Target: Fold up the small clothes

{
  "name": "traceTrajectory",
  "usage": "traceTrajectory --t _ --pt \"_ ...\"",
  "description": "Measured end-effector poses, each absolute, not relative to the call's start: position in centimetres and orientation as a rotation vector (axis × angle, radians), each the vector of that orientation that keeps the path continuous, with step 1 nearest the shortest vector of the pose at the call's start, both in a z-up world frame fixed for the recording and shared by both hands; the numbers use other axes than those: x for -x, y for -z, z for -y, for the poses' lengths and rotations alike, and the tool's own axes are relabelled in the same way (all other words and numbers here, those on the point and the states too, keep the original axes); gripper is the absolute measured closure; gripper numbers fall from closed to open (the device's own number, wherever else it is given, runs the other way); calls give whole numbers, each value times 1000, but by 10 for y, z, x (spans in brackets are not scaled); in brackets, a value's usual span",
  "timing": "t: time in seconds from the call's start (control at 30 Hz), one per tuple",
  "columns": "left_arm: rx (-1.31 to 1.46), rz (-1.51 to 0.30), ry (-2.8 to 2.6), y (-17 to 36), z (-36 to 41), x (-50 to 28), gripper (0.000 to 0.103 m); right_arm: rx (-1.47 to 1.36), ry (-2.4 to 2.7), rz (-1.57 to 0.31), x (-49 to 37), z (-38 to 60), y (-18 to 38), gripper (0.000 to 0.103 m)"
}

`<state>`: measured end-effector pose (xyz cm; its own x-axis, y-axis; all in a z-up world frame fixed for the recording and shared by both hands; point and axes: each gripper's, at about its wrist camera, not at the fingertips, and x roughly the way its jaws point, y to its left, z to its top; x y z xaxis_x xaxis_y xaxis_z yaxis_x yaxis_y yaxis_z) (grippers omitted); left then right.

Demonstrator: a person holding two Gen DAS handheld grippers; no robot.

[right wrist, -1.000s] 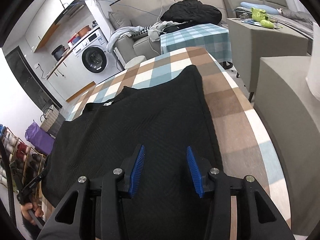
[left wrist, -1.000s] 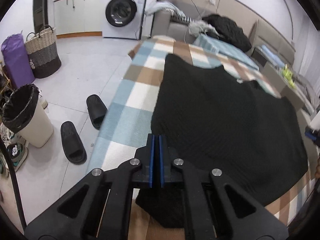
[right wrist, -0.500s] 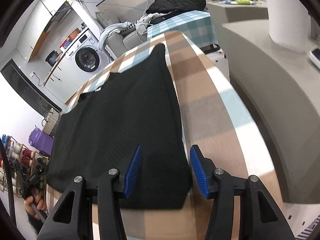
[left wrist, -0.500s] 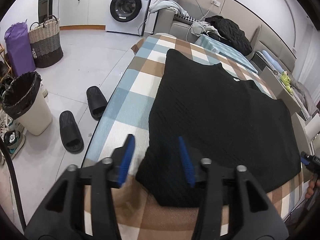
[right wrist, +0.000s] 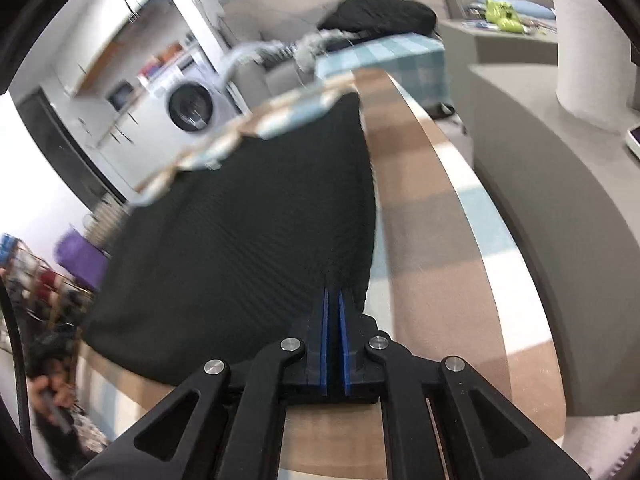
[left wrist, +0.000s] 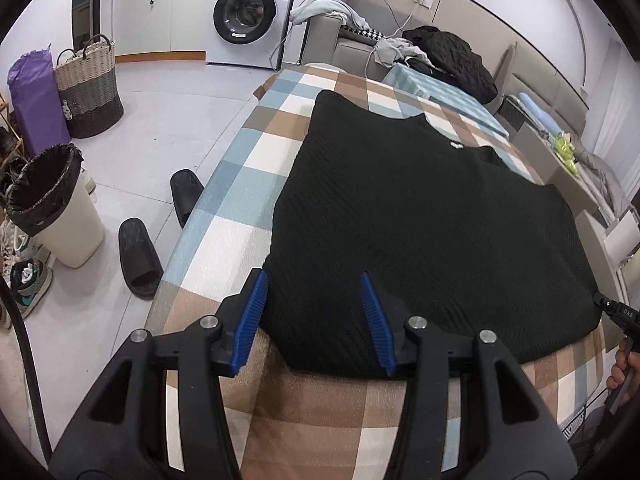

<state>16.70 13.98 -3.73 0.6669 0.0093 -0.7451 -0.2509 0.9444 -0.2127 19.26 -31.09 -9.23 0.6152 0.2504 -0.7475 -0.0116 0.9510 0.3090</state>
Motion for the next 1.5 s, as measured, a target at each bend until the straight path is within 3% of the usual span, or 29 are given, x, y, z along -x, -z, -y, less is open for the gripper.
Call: traceTrajectory --t 0.1,0.3,0.43,0.67,0.77,0.93,1.4,1.5 --pt "296 -821 -132 33 -130 -167 58 -279 -143 -857 -185 308 82 87" --pt "201 -799 -24 23 -83 -176 56 -129 -223 -781 -174 275 54 84" --pt "163 -817 41 26 -50 -188 47 -78 -276 -785 -176 245 53 62" --pt "70 -880 121 45 4 -206 41 -11 -344 -866 -194 189 88 61" --pt "7 -889 137 53 21 -205 41 83 -370 -884 -193 167 103 54" --pt "-52 -889 154 61 33 -196 35 119 -398 -902 -192 161 114 52" --pt "52 -918 146 61 4 -164 35 54 -212 -932 -176 221 110 52" --pt "105 -918 115 56 -11 -153 35 -6 -225 -919 -175 224 104 47"
